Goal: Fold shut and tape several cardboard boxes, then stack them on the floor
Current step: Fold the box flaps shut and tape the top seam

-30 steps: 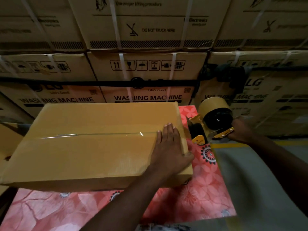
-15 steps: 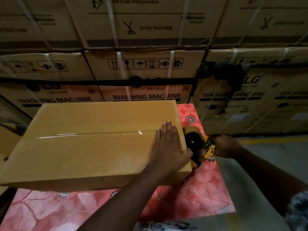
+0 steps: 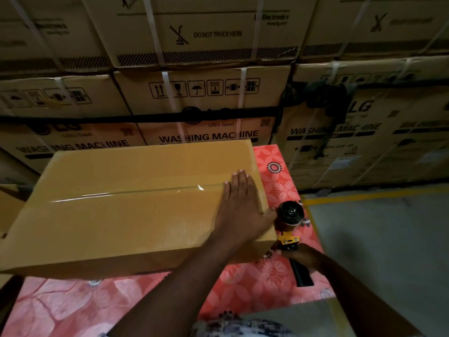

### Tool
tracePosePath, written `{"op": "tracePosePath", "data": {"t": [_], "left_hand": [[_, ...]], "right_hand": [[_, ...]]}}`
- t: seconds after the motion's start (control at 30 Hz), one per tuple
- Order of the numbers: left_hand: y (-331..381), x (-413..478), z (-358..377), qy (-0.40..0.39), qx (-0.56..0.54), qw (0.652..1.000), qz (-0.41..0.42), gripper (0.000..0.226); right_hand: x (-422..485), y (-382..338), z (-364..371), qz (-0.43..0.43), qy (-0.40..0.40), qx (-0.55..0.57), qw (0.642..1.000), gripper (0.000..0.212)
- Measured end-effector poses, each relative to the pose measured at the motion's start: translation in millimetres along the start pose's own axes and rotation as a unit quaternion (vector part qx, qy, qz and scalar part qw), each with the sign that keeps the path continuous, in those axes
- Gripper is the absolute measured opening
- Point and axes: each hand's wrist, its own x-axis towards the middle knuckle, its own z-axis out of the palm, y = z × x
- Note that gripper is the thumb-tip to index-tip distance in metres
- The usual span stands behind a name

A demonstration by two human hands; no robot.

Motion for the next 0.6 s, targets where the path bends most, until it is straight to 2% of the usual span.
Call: {"op": "tracePosePath", "data": {"t": [0.03, 0.07, 0.13, 0.17, 0.2, 0.23, 0.27, 0.3, 0.37, 0.4, 0.47, 0.53, 0.6], "left_hand": [[-0.7, -0.8, -0.7, -0.005, -0.001, 1.000, 0.002, 0.102], [-1.2, -1.4, -1.7, -0.007, -0.006, 1.000, 0.004, 0.101], [-2.1, -1.4, -3.2, -0.003, -0.019, 1.000, 0.014, 0.100], [-2.3, -1.4, -3.3, 0.002, -0.028, 0.999, 0.025, 0.097], [-2.4, -1.8, -3.4, 0.008, -0.036, 0.999, 0.040, 0.091], [-2.3, -2.8, -3.7, 0.014, -0.042, 0.997, 0.057, 0.084], [-2.1, -3.2, -3.9, 0.020, -0.051, 0.996, 0.072, 0.077], [-1.9, -4.0, -5.3, 0.026, -0.068, 0.994, 0.079, 0.072], [-5.0, -6.6, -10.0, 0.025, -0.108, 0.991, 0.072, 0.067], [-10.4, -8.4, -11.7, 0.020, -0.106, 0.992, 0.066, 0.068], [-30.1, -16.5, -14.1, -0.002, -0.053, 0.997, 0.053, 0.075], [-61.2, -28.8, -19.7, -0.009, -0.013, 1.000, 0.024, 0.090], [-94.6, -41.3, -26.0, 0.016, 0.004, 1.000, -0.024, 0.096]], "right_hand": [[-8.2, -7.6, -5.3, -0.002, -0.029, -0.096, 0.995, 0.060], [-21.9, -19.2, -16.7, -0.007, -0.035, -0.197, 0.980, 0.058], [-61.0, -64.0, -41.7, -0.055, 0.075, -0.269, 0.959, 0.057], [-79.8, -90.4, -50.3, -0.106, 0.148, -0.199, 0.963, 0.056], [-96.0, -114.7, -54.8, -0.179, 0.210, -0.065, 0.959, 0.052], [-105.7, -136.1, -57.1, -0.246, 0.246, 0.081, 0.934, 0.048], [-113.7, -159.3, -56.3, -0.279, 0.233, 0.179, 0.914, 0.047], [-116.0, -178.2, -49.8, -0.285, 0.201, 0.213, 0.913, 0.049], [-107.0, -204.4, -30.6, -0.270, 0.139, 0.232, 0.924, 0.054], [-100.2, -210.0, -21.6, -0.263, 0.131, 0.246, 0.924, 0.048], [-88.0, -206.7, -9.2, -0.250, 0.155, 0.244, 0.924, 0.034], [-88.2, -202.0, -13.0, -0.230, 0.181, 0.207, 0.933, 0.033], [-88.7, -197.7, -16.7, -0.223, 0.259, 0.126, 0.931, 0.032]]}}
